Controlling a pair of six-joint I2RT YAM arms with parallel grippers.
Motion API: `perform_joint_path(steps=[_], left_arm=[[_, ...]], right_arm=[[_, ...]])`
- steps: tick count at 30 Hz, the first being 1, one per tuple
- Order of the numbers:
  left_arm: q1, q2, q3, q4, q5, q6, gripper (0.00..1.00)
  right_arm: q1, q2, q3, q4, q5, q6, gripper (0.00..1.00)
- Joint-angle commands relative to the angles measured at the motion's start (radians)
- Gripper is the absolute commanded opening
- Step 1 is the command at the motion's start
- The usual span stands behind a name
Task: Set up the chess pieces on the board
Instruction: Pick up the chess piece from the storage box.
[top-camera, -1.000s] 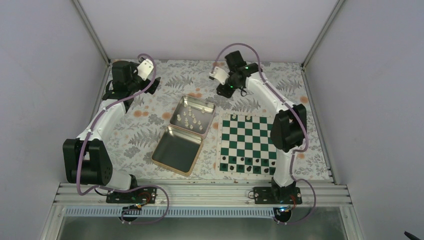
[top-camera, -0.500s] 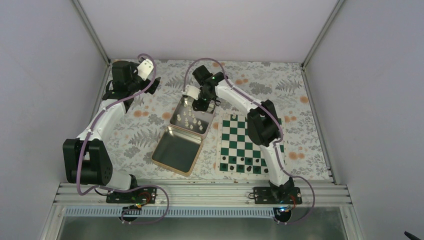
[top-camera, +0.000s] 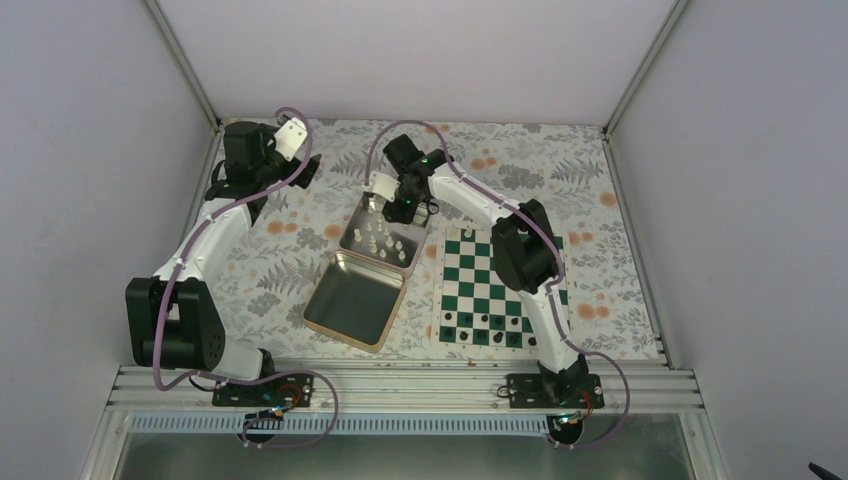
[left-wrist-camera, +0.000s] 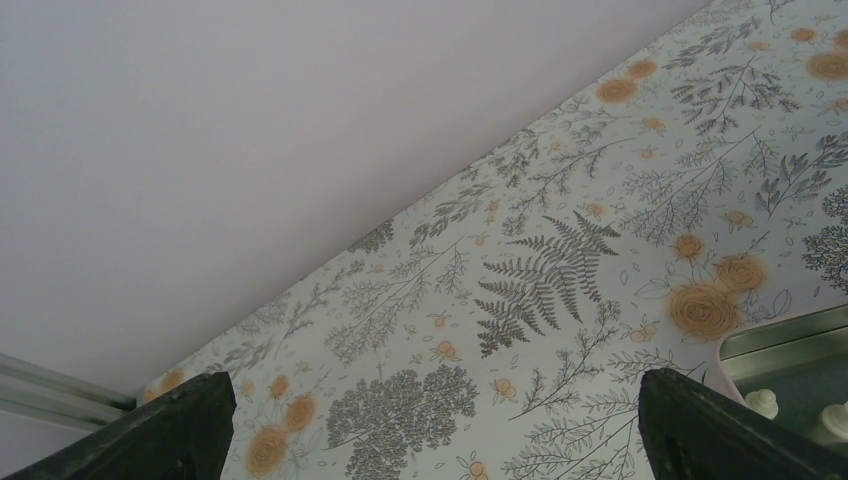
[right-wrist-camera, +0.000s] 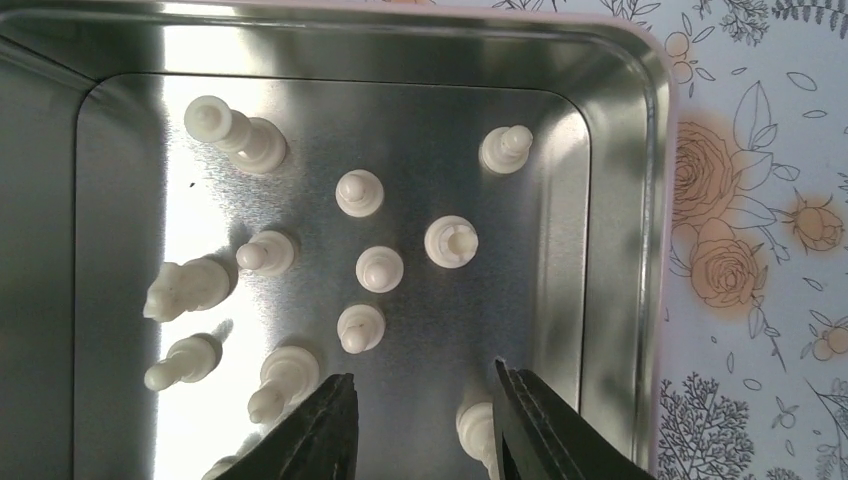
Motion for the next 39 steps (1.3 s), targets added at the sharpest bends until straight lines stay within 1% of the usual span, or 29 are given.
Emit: perform_joint_path(steps=[1, 7, 11, 17, 30, 39], left_arm=[[-0.004, -0.012, 0.001, 0.005, 0.012, -0.002, 1.00], [-0.004, -0.025, -0.010, 0.011, 0.005, 0.001, 1.00], [-0.004, -0.022, -0.011, 0.010, 0.006, 0.000, 1.00], [-0.004, -0.027, -0.016, 0.015, 0.005, 0.002, 1.00], [-0.004, -0.030, -0.016, 0.012, 0.012, -0.001, 1.00], [-0.004, -0.036, -0.014, 0.010, 0.014, -0.001, 1.00]], right_arm=[[0.008, 0.000, -0.028, 0.086, -0.046, 0.007, 0.38], [0.009, 0.023, -0.026, 0.137, -0.073, 0.026, 0.38], [0.010, 0.046, -0.018, 0.138, -0.092, 0.022, 0.38], [0.010, 0.058, -0.040, 0.180, -0.104, 0.026, 0.38], [0.008, 0.086, -0.039, 0.224, -0.080, 0.041, 0.37], [0.009, 0.117, -0.010, 0.209, -0.065, 0.034, 0.36]])
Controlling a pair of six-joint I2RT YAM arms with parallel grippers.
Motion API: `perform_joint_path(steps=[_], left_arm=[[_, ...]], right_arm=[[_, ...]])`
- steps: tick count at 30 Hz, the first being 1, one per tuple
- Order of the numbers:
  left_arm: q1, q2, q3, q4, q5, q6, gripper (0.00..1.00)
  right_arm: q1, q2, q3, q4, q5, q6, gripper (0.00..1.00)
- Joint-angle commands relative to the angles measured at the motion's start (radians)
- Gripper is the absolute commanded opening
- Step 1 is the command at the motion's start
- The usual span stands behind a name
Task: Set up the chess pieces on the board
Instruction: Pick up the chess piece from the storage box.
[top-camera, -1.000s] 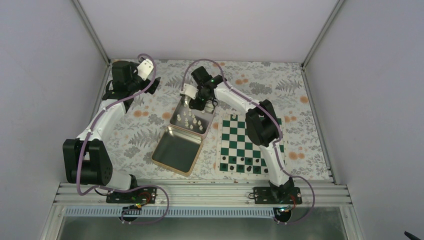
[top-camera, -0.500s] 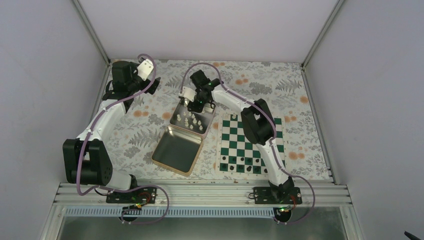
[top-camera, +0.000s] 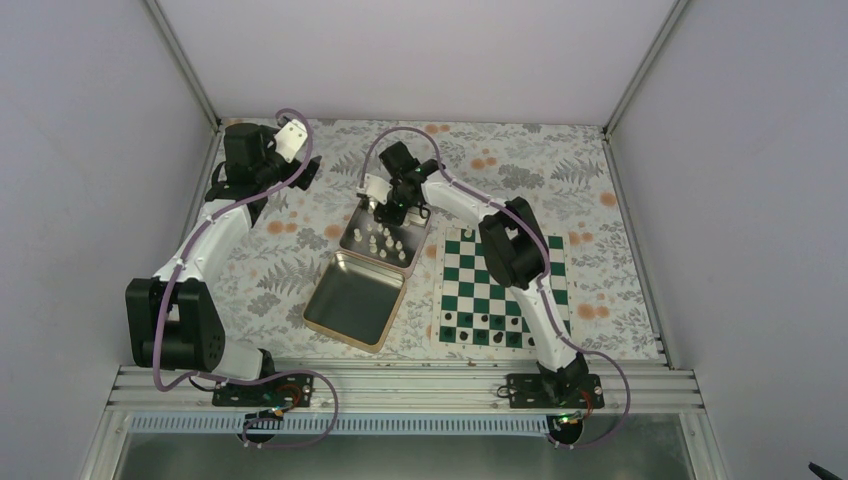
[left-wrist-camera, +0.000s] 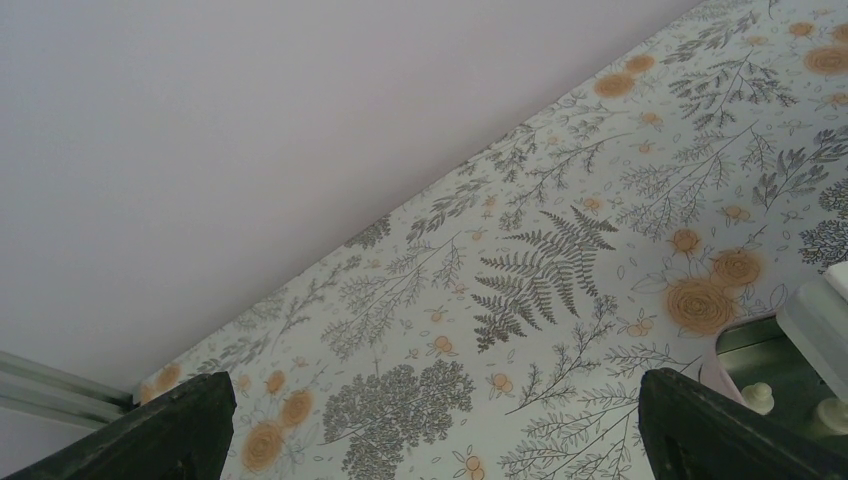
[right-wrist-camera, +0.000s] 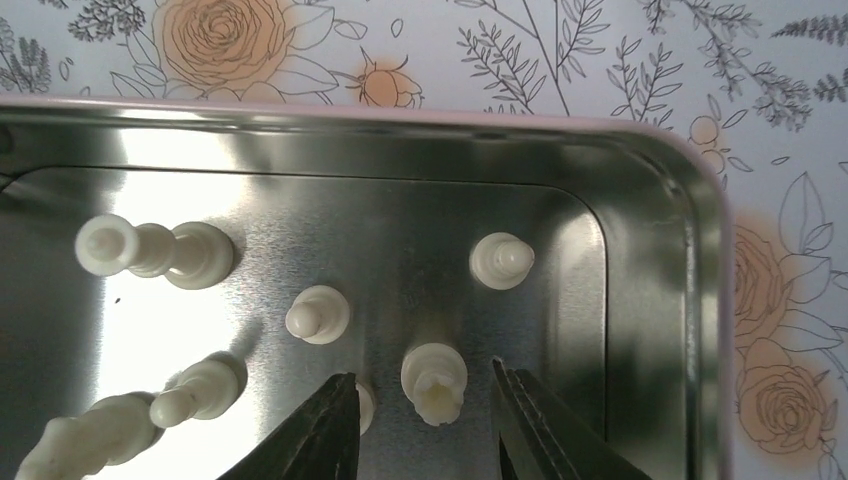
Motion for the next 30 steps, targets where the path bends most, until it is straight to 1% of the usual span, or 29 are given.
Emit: perform_joint_path(steps=[1, 7, 11, 16, 22, 27, 30], left_arm=[[-0.003, -0.032, -0.005, 0.010, 0.014, -0.001, 1.00], [-0.005, -0.034, -0.006, 0.014, 0.011, -0.003, 1.00], [-0.004, -0.033, -0.007, 0.015, 0.011, -0.003, 1.00], [-0.004, -0.030, -0.006, 0.015, 0.012, -0.003, 1.00], [-0.004, -0.031, -0.006, 0.015, 0.011, -0.001, 1.00], [-0.003, -0.029, -0.003, 0.014, 0.015, -0.002, 1.00], [-0.004, -0.027, 0.002, 0.012, 0.018, -0.003, 1.00]], right_arm=[[0.007, 0.034, 0.024, 0.008, 0.008, 0.010, 0.35], [0.007, 0.044, 0.024, 0.018, 0.015, 0.013, 0.31], [0.007, 0.042, 0.018, 0.031, 0.018, 0.019, 0.25], [0.007, 0.006, -0.017, 0.069, 0.005, 0.024, 0.22], [0.007, -0.004, -0.001, 0.065, 0.009, 0.024, 0.14], [0.007, -0.074, -0.033, 0.075, 0.004, 0.023, 0.11], [0.006, -0.133, -0.039, 0.048, 0.015, 0.019, 0.09]])
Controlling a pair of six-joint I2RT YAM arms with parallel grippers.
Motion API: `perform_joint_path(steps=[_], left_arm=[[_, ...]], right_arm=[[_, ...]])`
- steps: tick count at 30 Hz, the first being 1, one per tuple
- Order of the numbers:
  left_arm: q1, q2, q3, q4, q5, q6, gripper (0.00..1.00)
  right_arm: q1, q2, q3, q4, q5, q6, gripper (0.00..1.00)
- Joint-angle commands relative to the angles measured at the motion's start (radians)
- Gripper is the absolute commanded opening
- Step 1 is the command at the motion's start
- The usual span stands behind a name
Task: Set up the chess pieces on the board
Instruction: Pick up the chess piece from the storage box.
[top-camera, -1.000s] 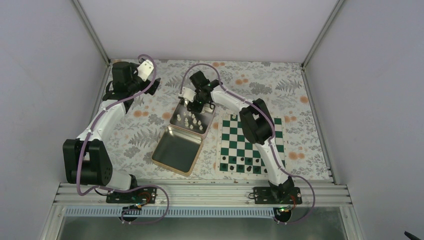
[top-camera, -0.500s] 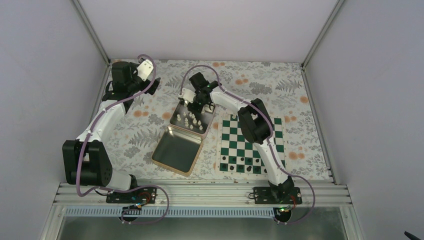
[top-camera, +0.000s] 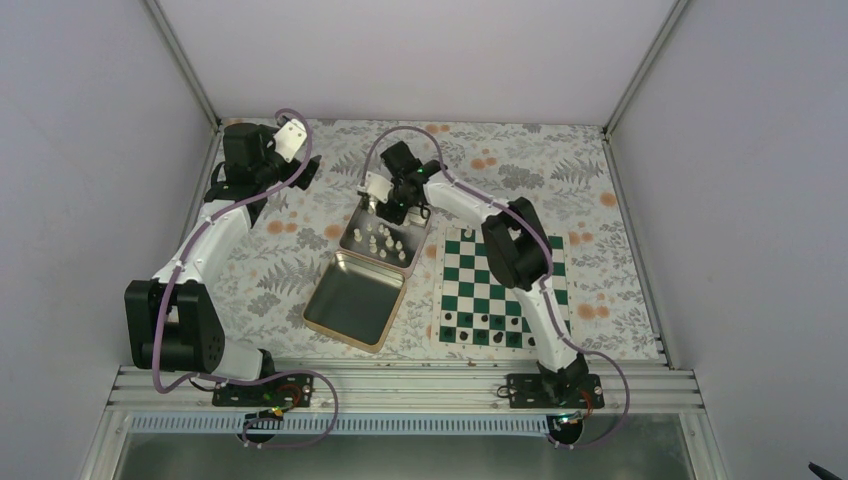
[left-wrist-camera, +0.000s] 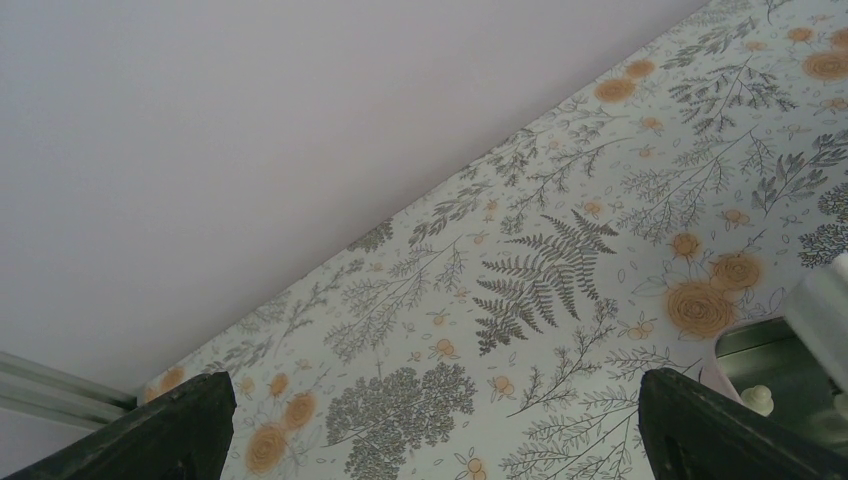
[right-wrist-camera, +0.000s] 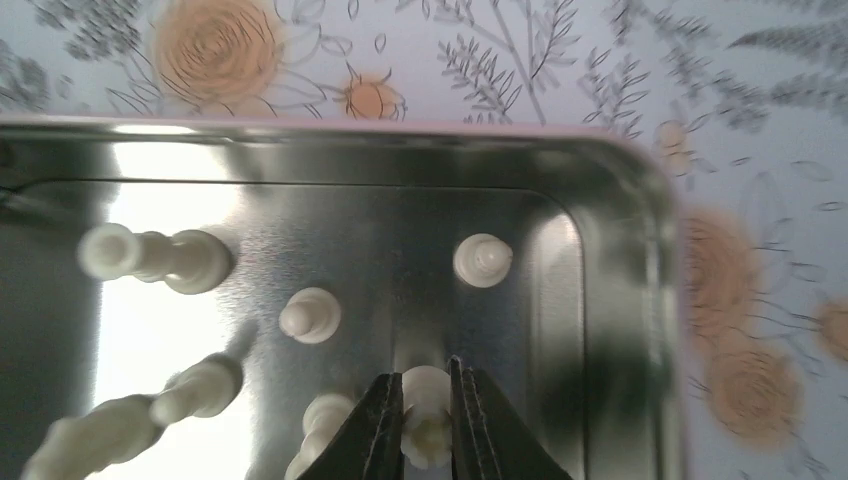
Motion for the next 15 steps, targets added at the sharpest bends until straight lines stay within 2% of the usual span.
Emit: perform_joint_path(steps=[1, 8, 15], left_arm=[[-0.005, -0.018, 0.002, 0.012, 0.017, -0.002, 1.00], [-0.004, -0.022, 0.009, 0.008, 0.012, -0.002, 1.00], [-0.004, -0.017, 0.009, 0.010, 0.028, -0.005, 1.00]], right_arm=[[0.004, -0.155, -0.015, -0.013, 0.003, -0.003, 0.09], [-0.072, -0.406, -0.137, -0.066, -0.005, 0.019, 0.08], [-0.317, -0.724, -0.461, -0.056, 0.001, 0.034, 0.08]])
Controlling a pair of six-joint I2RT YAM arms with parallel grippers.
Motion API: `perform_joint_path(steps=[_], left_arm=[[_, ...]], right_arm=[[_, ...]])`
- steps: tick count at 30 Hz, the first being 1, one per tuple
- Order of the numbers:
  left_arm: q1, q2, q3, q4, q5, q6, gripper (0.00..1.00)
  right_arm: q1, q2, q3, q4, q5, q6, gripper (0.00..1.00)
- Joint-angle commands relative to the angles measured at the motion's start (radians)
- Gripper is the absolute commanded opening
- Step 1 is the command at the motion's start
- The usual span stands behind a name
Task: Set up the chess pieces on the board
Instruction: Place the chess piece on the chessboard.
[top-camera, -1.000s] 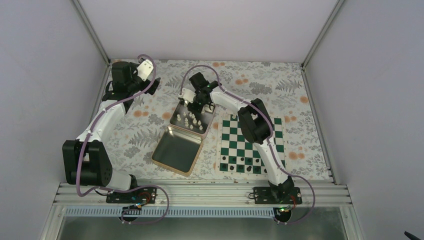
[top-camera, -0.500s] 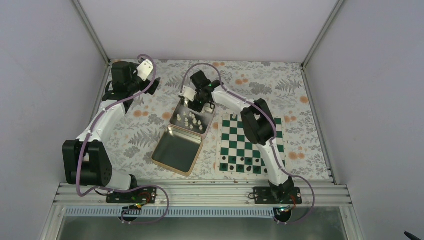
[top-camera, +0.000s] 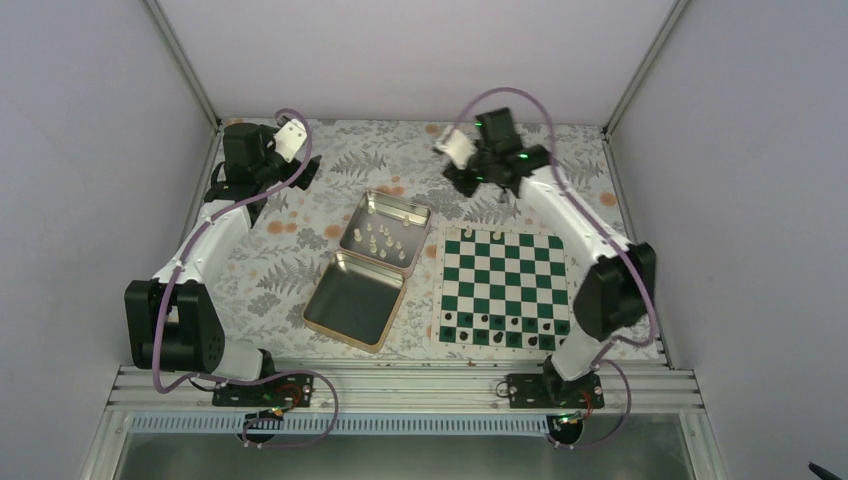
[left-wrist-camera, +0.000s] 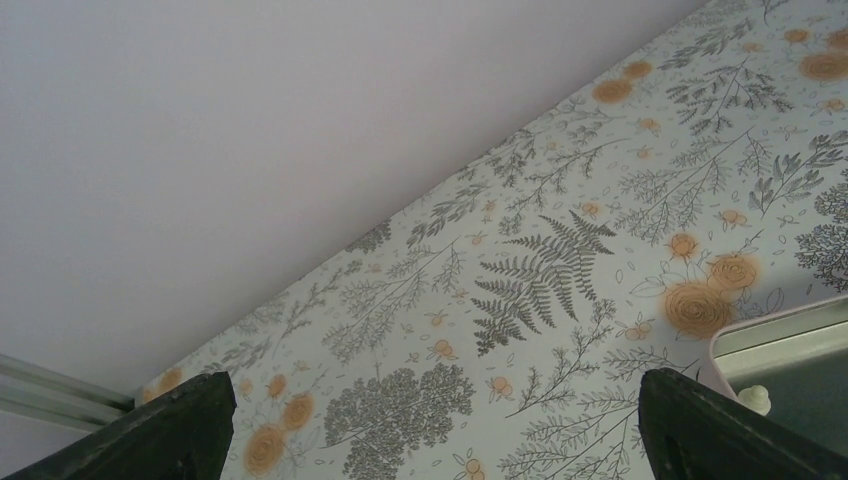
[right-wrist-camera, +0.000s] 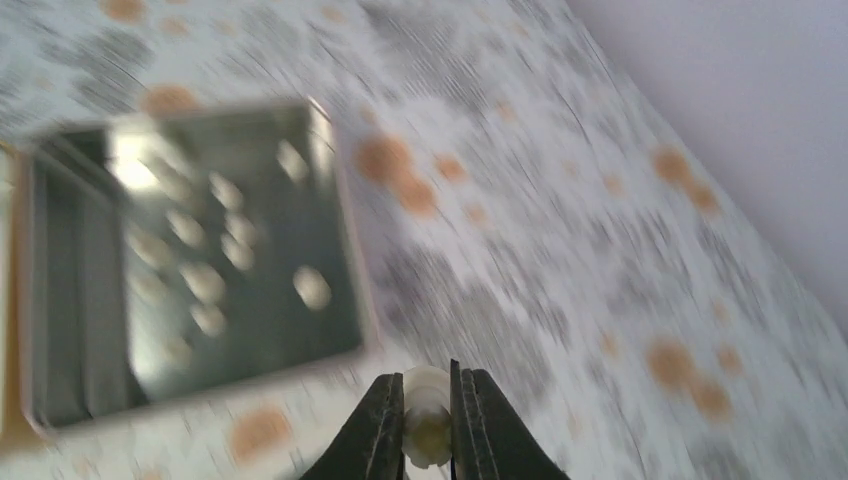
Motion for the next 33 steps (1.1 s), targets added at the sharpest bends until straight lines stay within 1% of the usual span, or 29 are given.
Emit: perform_joint_path(steps=[1, 4, 7, 12, 15, 19, 23, 33], left_arm=[[-0.005, -0.015, 0.010, 0.010, 0.030, -0.007, 1.00], [-0.007, -0.008, 0.013, 0.008, 0.034, -0.007, 1.00], [-0.015, -0.003, 0.018, 0.004, 0.029, -0.008, 1.00], [-0.019, -0.005, 0.018, 0.000, 0.028, -0.010, 1.00], [-0.020, -0.012, 0.012, 0.004, 0.028, -0.010, 1.00], [-0.020, -0.011, 0.011, 0.002, 0.031, -0.010, 1.00], [-0.020, -0.009, 0.010, 0.001, 0.030, -0.011, 1.00], [-0.020, -0.005, 0.006, 0.000, 0.022, -0.008, 1.00]], right_arm=[[-0.175, -0.177, -0.203, -0.034, 0.009, 0.022, 0.08], [-0.313, -0.291, -0.328, -0.039, -0.002, 0.011, 0.09], [-0.419, -0.371, -0.460, -0.033, -0.005, -0.009, 0.09], [-0.575, -0.411, -0.633, 0.034, -0.034, -0.045, 0.09], [-0.644, -0.402, -0.697, 0.075, -0.054, -0.066, 0.09], [-0.701, -0.381, -0.767, 0.135, -0.052, -0.097, 0.08], [-0.745, -0.333, -0.788, 0.172, -0.075, -0.110, 0.09], [-0.784, -0.171, -0.735, 0.242, -0.081, -0.124, 0.08]])
